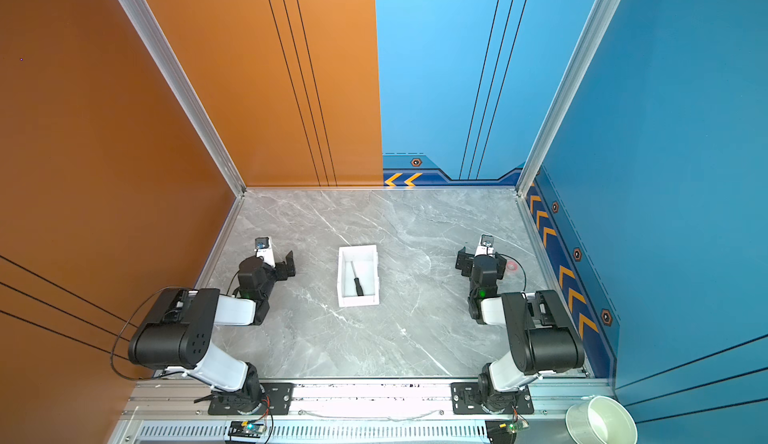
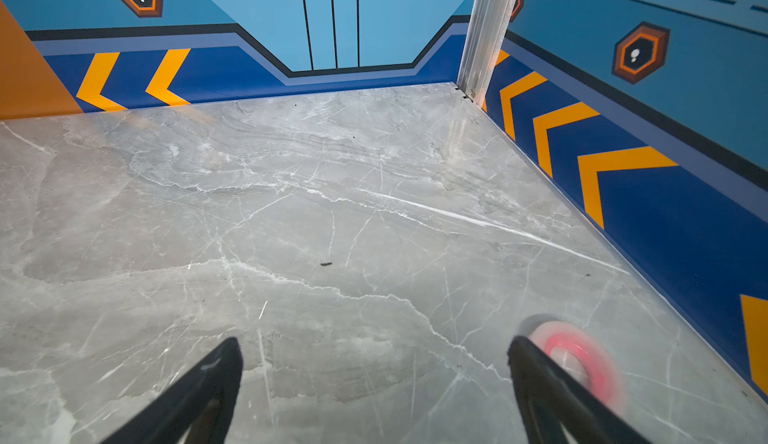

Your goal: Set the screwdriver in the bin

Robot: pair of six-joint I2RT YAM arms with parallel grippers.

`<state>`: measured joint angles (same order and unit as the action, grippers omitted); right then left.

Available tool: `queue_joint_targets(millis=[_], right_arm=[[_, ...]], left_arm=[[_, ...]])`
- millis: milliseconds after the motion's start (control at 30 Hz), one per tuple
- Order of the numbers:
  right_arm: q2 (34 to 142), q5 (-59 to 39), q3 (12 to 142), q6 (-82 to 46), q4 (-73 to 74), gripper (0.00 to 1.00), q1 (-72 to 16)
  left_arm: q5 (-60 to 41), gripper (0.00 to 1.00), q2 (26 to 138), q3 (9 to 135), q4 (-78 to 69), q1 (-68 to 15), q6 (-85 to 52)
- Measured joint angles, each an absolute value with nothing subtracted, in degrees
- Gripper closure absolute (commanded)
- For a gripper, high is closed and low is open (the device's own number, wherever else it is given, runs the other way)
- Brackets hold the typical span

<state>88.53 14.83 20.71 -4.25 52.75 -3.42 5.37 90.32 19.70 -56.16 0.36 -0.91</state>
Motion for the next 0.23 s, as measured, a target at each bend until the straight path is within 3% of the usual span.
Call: queue_joint_targets(millis=[233], right_arm=[[88.53,14.81,20.71,-4.25,52.75,0.00,-3.42]], left_arm=[[5.34,0.02,90.32,19.73,-55.79,0.36,-0.91]])
